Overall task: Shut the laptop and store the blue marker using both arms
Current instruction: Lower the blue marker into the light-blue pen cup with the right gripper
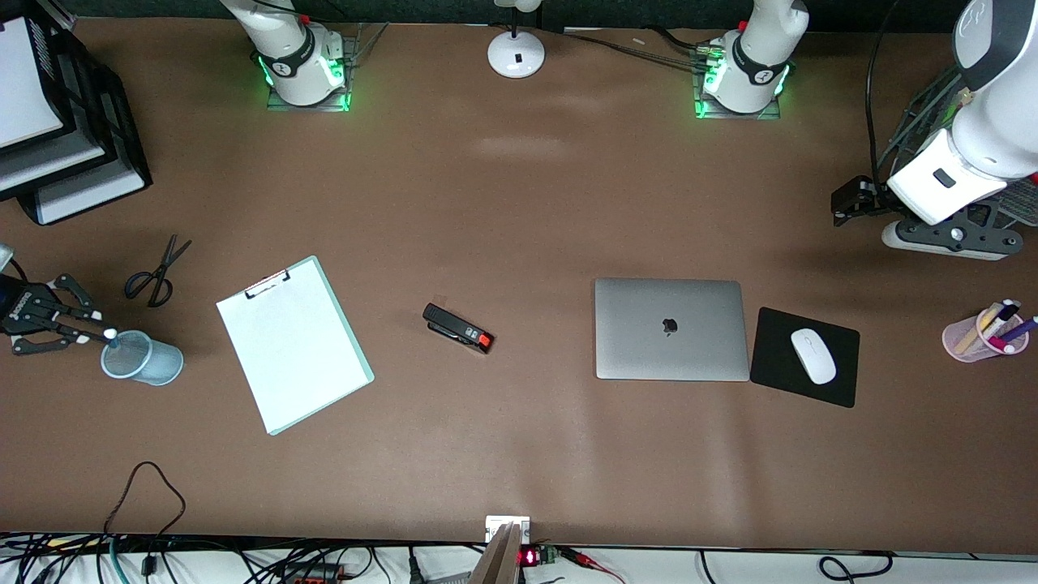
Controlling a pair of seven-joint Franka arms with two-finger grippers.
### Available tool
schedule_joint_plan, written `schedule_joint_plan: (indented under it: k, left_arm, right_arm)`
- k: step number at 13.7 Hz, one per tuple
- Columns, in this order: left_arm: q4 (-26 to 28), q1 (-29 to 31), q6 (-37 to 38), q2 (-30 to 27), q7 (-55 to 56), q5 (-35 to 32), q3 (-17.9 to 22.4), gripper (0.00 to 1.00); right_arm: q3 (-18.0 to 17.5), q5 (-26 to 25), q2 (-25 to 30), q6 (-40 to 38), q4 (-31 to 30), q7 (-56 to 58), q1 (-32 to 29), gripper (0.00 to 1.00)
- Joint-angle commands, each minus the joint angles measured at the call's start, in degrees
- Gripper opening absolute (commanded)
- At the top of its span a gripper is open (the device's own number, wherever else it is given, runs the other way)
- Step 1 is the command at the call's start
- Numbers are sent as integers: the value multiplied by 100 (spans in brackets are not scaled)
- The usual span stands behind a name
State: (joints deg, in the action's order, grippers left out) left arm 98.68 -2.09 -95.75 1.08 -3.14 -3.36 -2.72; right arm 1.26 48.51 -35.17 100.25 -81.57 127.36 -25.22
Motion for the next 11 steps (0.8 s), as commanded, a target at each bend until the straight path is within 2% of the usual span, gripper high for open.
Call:
schedule_joint_plan:
  k: [1, 11]
  left_arm:
    - [-6, -64, -119, -46, -64, 2, 43, 100]
    - [-16, -64, -22, -55, -134, 2, 43, 100]
  right_arm:
    - [-83, 141, -464, -252, 545, 211, -132, 7]
    - [-91, 510, -939, -217, 563, 615, -431, 7]
